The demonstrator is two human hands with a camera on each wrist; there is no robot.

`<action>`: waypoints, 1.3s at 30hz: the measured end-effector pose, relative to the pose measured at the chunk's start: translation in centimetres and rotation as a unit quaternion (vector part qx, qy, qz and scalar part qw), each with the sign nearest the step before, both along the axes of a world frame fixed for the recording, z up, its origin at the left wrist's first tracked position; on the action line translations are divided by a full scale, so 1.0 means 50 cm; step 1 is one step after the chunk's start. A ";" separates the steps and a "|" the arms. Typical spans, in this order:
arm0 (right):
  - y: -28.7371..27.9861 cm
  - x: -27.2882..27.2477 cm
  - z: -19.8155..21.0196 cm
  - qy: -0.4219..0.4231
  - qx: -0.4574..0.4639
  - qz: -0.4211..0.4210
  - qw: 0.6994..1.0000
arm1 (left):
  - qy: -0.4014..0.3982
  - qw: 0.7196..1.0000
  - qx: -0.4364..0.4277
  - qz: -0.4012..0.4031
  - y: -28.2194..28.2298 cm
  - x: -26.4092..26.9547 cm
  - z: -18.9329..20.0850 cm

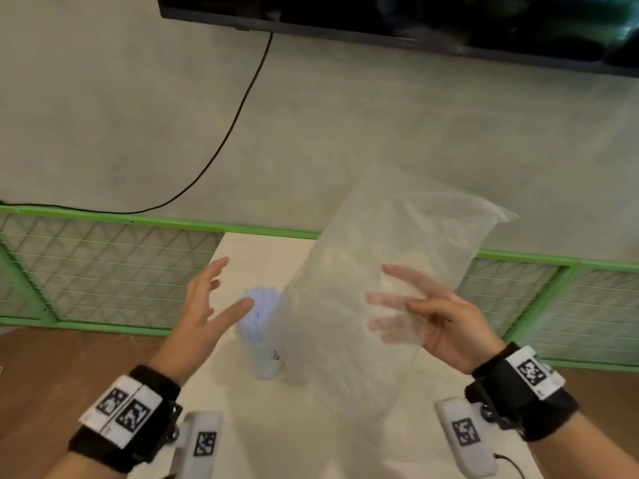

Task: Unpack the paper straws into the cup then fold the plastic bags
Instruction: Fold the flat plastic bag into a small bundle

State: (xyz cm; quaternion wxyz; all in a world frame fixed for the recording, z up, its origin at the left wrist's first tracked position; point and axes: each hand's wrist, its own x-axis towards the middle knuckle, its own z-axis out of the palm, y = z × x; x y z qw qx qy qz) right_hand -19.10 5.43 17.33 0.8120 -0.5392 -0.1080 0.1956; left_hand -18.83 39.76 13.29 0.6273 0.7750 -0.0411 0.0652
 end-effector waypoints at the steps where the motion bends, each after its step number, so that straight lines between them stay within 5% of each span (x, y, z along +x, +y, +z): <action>1: -0.007 -0.001 0.006 0.001 -0.012 0.048 0.999 | 0.021 0.999 0.007 -0.032 0.002 0.013 0.007; 6: -0.020 -0.007 0.048 0.002 -0.048 0.136 0.990 | 0.145 0.947 -0.145 -0.246 -0.052 0.039 0.040; 13: -0.056 -0.012 0.056 -0.096 -0.192 -0.078 0.974 | 0.103 0.951 -0.194 -0.219 -0.064 0.026 0.060; 19: -0.065 -0.010 0.074 -0.086 -0.196 -0.021 0.977 | 0.138 0.926 -0.165 -0.309 -0.043 0.032 0.085; 25: -0.076 0.001 0.071 -0.089 -0.153 -0.086 0.981 | 0.078 0.943 -0.184 -0.267 -0.045 0.039 0.086; 27: -0.078 0.009 0.063 -0.099 -0.116 -0.110 0.982 | 0.072 0.936 -0.212 -0.273 -0.047 0.034 0.092; 30: -0.069 0.006 0.066 -0.079 0.014 -0.028 0.996 | 0.042 0.943 -0.232 -0.234 -0.050 0.035 0.102; 33: -0.066 0.011 0.078 -0.115 -0.112 -0.139 0.977 | 0.046 0.953 -0.221 -0.203 -0.053 0.033 0.107; 39: -0.081 0.021 0.108 -0.112 -0.077 -0.174 0.975 | 0.086 0.902 -0.270 -0.327 -0.058 0.025 0.124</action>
